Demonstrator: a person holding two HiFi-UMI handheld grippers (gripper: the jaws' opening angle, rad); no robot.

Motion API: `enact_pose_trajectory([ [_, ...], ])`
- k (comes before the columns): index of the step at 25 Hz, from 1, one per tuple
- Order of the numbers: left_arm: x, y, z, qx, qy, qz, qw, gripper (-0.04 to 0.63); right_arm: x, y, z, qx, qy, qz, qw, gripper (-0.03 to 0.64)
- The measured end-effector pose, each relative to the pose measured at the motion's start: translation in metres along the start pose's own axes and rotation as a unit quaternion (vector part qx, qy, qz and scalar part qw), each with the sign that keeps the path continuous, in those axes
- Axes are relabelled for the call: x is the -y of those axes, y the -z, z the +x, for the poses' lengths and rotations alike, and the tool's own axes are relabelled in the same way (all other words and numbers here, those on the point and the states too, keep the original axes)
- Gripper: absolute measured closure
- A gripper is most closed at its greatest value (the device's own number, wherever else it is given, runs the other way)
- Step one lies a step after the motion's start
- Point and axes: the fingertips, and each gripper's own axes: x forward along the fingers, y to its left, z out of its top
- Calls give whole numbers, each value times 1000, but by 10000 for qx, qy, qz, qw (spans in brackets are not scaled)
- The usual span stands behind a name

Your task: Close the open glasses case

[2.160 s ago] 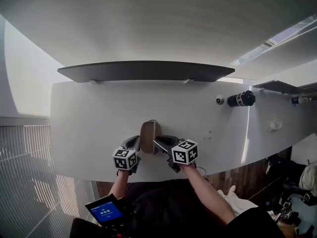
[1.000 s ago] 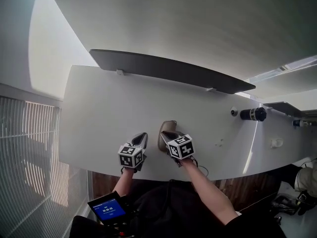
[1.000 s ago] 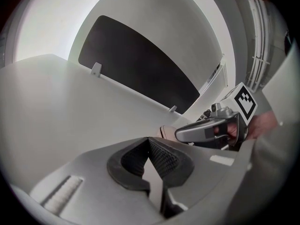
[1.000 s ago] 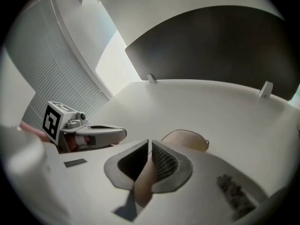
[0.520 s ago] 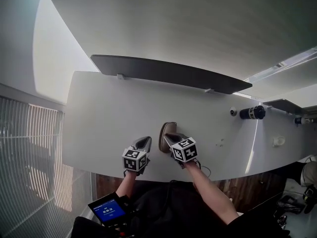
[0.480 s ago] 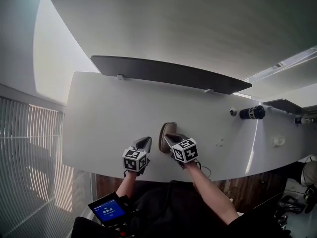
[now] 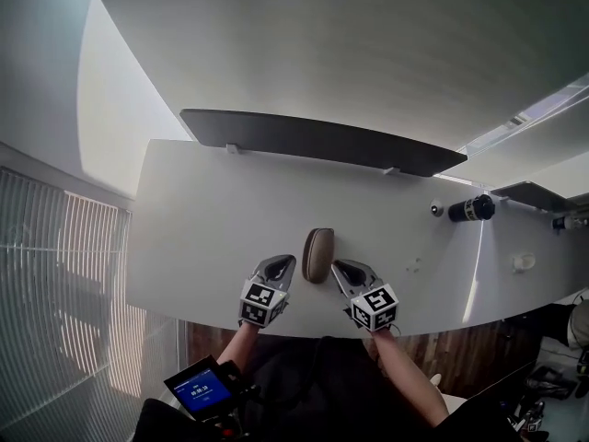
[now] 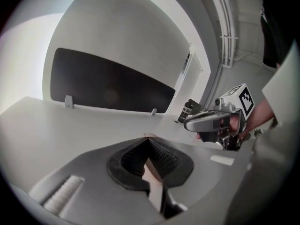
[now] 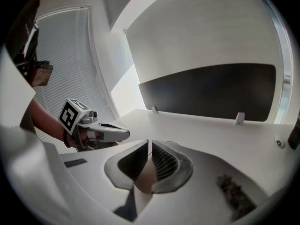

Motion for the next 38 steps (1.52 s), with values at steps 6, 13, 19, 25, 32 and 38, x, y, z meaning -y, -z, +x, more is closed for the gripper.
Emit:
enact_pose_trajectory([
  [6,46,-14,-29,565,635,851,9927,588,-13,14,-56,607,602,-145,9962,589],
  [13,91,21,-62,336,915,1224,9877,588,-52,37,-99,988,778,-73,9920,589],
  [19,139,27,-99,516,497,1474,9865,588,-73,65,-148,1346,549,-10,9894,589],
  [25,192,64,-135,589,-62,1165,9914,588,-94,88,-194,1503,26,-129,9885,589],
  [32,224,87,-157,781,-246,1024,9914,588,-118,116,-230,1487,-108,-122,9887,589],
  [38,220,83,-168,1068,-63,952,9897,588,-135,122,-225,1528,172,-288,9877,589],
])
